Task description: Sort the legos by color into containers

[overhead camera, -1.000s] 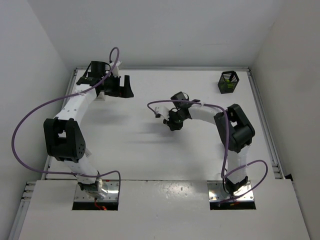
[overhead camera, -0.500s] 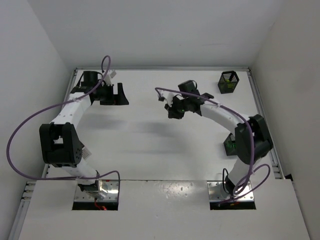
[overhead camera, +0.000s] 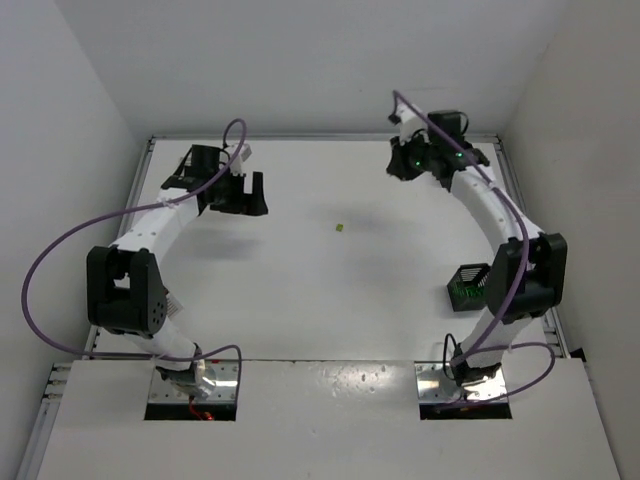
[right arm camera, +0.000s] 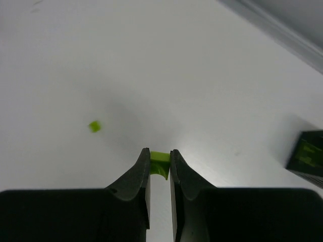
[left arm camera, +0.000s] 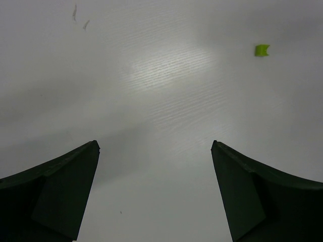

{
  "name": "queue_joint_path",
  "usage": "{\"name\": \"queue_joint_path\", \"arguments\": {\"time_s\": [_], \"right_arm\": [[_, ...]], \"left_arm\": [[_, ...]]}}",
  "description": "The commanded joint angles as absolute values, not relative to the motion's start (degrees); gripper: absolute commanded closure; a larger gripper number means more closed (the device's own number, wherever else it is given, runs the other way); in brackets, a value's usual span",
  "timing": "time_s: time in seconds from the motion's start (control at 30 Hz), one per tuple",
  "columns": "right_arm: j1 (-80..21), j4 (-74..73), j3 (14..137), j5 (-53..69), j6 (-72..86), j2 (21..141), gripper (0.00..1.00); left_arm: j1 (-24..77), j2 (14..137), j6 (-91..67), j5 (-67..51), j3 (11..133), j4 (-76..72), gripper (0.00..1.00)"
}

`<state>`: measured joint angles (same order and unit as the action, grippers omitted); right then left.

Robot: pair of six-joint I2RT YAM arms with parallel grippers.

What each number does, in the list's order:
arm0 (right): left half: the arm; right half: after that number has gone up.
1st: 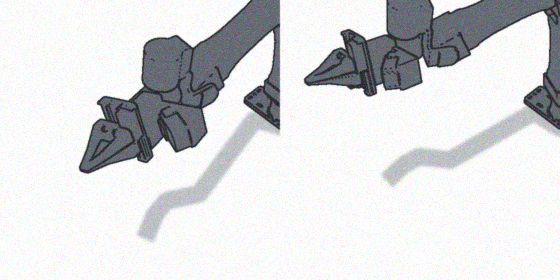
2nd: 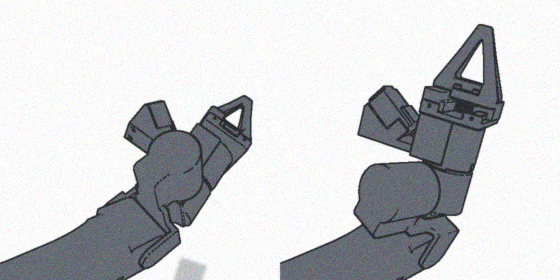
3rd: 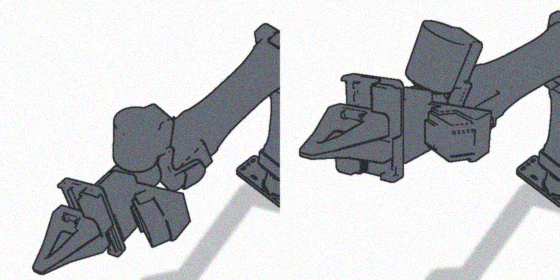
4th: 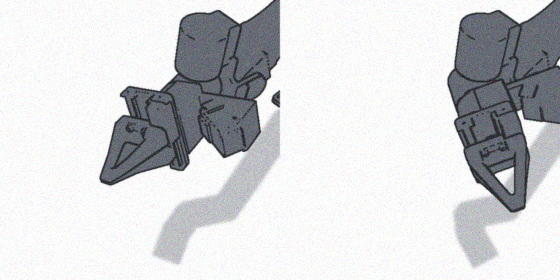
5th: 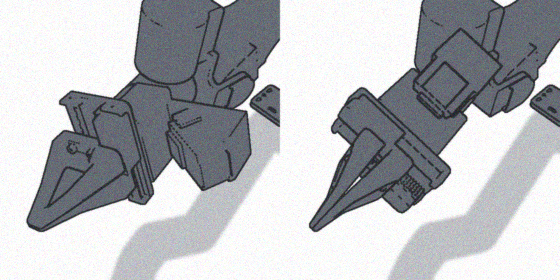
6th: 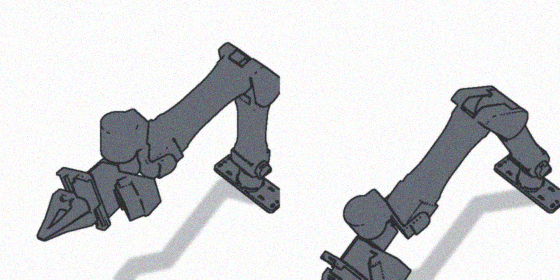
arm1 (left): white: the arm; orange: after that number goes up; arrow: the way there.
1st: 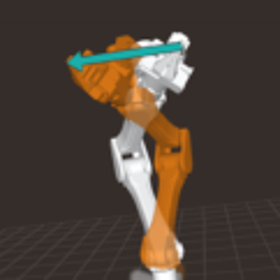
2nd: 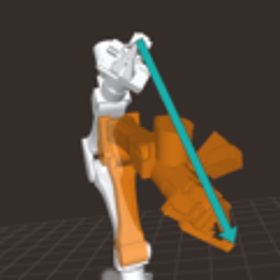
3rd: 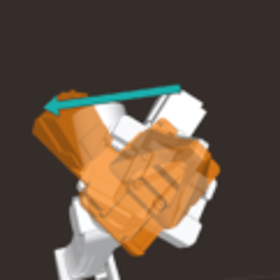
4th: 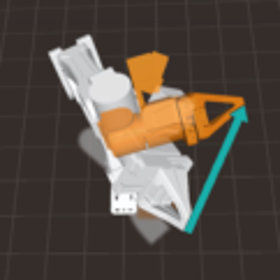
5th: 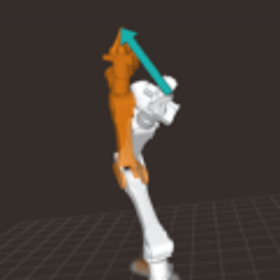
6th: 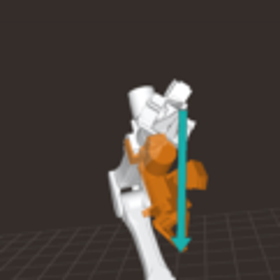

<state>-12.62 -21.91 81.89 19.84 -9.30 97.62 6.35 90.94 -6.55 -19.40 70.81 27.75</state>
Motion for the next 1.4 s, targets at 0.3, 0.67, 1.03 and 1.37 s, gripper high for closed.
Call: {"name": "queue_joint_path", "arguments": {"time_s": [0.3,0.67,1.03,1.37], "right_arm": [[4.22,-23.37,102.12,8.80,0.09,112.67,1.00],[8.96,-22.59,110.74,2.03,0.97,123.13,1.00],[8.96,-20.39,113.20,0.09,-0.62,127.44,0.71],[4.05,-16.96,97.41,26.94,-22.18,115.96,0.58]], "left_arm": [[7.39,98.60,-5.36,-17.58,80.50,24.96,0.00],[6.06,101.78,-9.14,-19.78,83.41,23.20,0.00],[6.06,102.30,-9.14,-18.72,84.46,23.20,0.00],[6.06,101.78,-9.14,-20.65,83.32,23.20,0.00]]}}
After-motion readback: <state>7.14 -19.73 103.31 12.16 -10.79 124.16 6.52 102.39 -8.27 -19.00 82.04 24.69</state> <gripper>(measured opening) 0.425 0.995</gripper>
